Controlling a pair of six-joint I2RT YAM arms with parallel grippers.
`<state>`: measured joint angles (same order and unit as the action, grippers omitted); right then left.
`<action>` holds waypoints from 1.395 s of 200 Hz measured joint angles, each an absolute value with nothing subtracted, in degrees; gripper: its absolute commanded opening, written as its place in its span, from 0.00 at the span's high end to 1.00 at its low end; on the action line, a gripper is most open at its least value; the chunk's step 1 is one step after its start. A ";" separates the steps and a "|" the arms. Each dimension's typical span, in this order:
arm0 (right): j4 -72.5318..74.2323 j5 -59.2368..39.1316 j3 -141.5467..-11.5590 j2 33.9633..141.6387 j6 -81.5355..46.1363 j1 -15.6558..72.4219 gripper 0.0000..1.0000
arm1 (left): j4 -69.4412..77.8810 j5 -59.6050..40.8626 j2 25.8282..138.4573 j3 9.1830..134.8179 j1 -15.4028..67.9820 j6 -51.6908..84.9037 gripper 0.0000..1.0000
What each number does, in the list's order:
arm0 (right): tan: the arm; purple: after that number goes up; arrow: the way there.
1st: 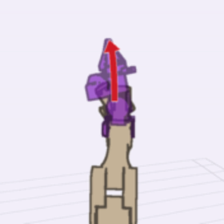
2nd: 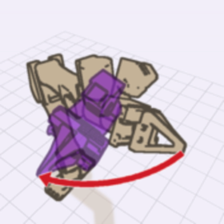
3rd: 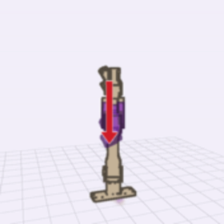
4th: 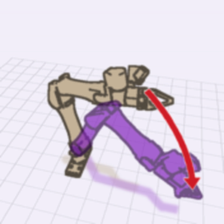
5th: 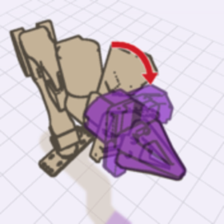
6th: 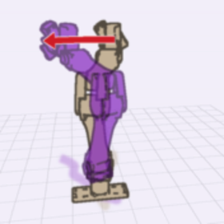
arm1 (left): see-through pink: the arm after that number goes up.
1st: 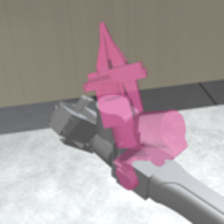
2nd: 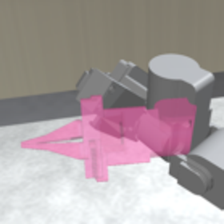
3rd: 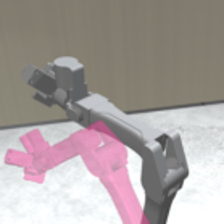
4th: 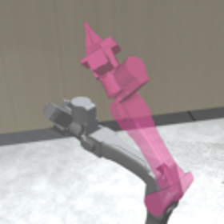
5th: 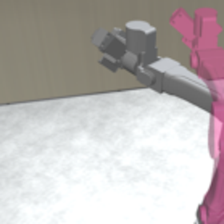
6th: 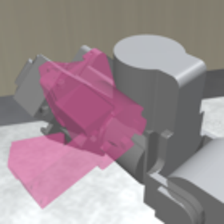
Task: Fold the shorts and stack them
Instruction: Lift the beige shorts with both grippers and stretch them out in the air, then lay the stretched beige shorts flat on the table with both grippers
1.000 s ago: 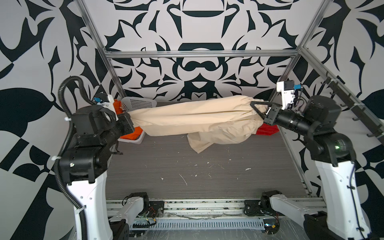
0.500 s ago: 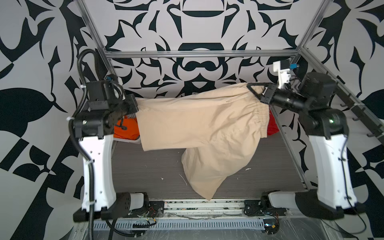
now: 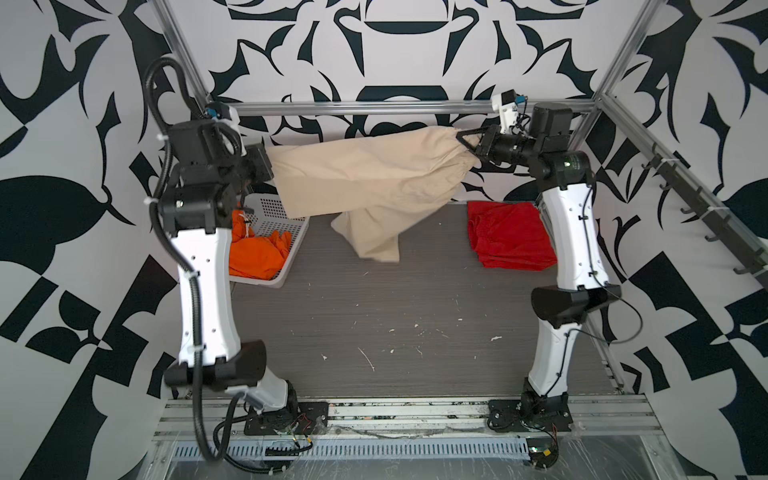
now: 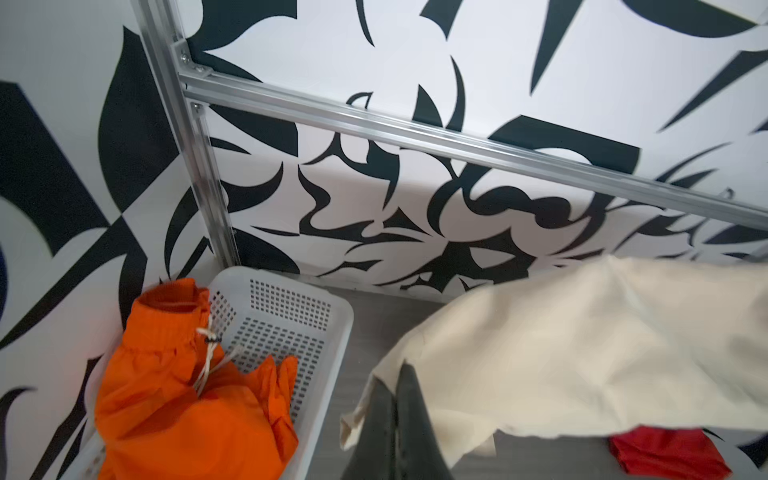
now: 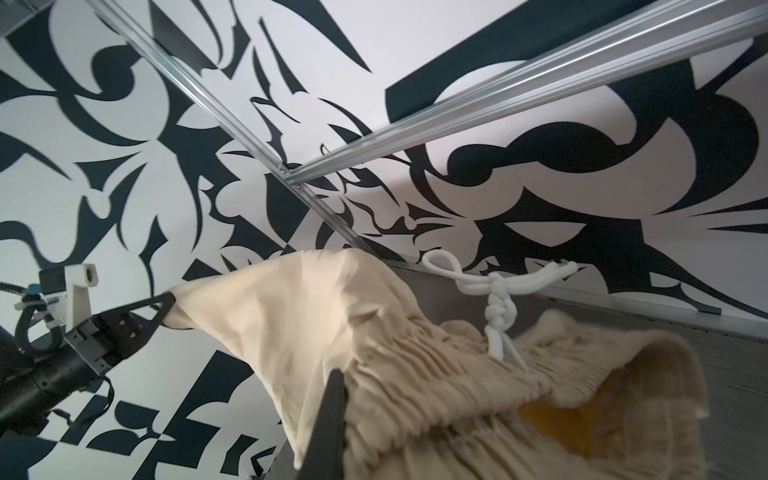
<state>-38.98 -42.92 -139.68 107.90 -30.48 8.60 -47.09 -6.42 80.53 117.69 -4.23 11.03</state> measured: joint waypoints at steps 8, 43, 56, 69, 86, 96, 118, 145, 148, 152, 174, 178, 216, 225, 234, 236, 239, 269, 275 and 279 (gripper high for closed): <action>-34.74 -43.68 -129.10 101.10 -30.50 8.60 1.00 | -44.93 -6.48 74.48 110.78 -4.23 11.16 1.00; -24.62 -45.93 -93.78 81.12 -28.84 8.71 1.00 | -38.30 -6.44 55.00 82.52 -4.23 13.56 1.00; -23.00 -46.06 -84.68 79.50 -27.83 8.71 1.00 | -36.58 -6.42 53.91 71.88 -4.23 15.16 1.00; -22.35 -45.50 -76.69 79.99 -27.03 8.64 1.00 | -36.14 -5.67 55.57 61.89 -4.23 16.80 1.00; -23.46 -43.46 -66.13 83.68 -26.72 8.64 1.00 | -38.04 -4.45 59.99 52.27 -4.23 18.28 1.00; -24.95 -42.33 -60.66 85.03 -26.83 8.60 1.00 | -40.16 -3.79 61.25 49.06 -4.23 18.87 1.00; -28.93 -40.73 -52.36 83.44 -27.94 8.60 1.00 | -43.57 -2.63 61.39 48.40 -4.23 19.59 1.00; -31.88 -39.70 -48.21 76.71 -30.02 8.73 0.98 | -44.49 -0.91 61.39 49.56 -3.57 20.71 0.88; -32.10 -39.57 -47.81 75.99 -30.28 8.73 0.96 | -44.73 -0.75 61.41 49.71 -3.44 21.15 0.86; -32.53 -39.42 -47.29 75.13 -30.46 8.73 0.93 | -45.10 -0.62 61.41 49.98 -3.29 21.26 0.83; -36.86 -37.98 -43.99 70.91 -32.03 9.13 0.61 | -47.24 -0.86 61.67 51.77 -2.92 23.64 0.53; -37.76 -37.58 -43.55 70.41 -31.81 9.15 0.56 | -48.01 -1.04 61.76 52.27 -2.90 24.10 0.48; -52.99 -30.39 -48.40 65.39 -30.81 9.47 0.47 | -54.28 -1.41 59.72 56.45 -2.31 27.77 0.42; -56.29 -27.70 -52.86 65.30 -30.13 9.50 0.47 | -55.16 -1.76 58.15 57.34 -2.22 28.45 0.42; -58.30 -25.12 -58.00 65.39 -29.34 9.58 0.48 | -55.42 -2.70 56.51 58.08 -2.17 29.17 0.44; -58.52 -24.80 -58.67 65.41 -29.26 9.63 0.48 | -55.42 -2.83 56.27 58.22 -2.13 29.19 0.44; -58.70 -24.10 -60.31 65.45 -29.08 9.78 0.48 | -55.31 -3.25 55.83 58.37 -2.07 29.36 0.44; -54.33 -20.88 -64.38 66.76 -29.36 15.92 0.51 | -50.63 -6.66 55.33 57.39 2.39 33.28 0.46; -52.77 -20.99 -63.70 67.66 -29.78 17.78 0.52 | -48.80 -7.05 56.10 56.55 4.25 34.13 0.46; -51.40 -21.04 -63.05 68.53 -30.13 18.94 0.53 | -47.59 -7.29 56.75 55.99 5.50 34.68 0.46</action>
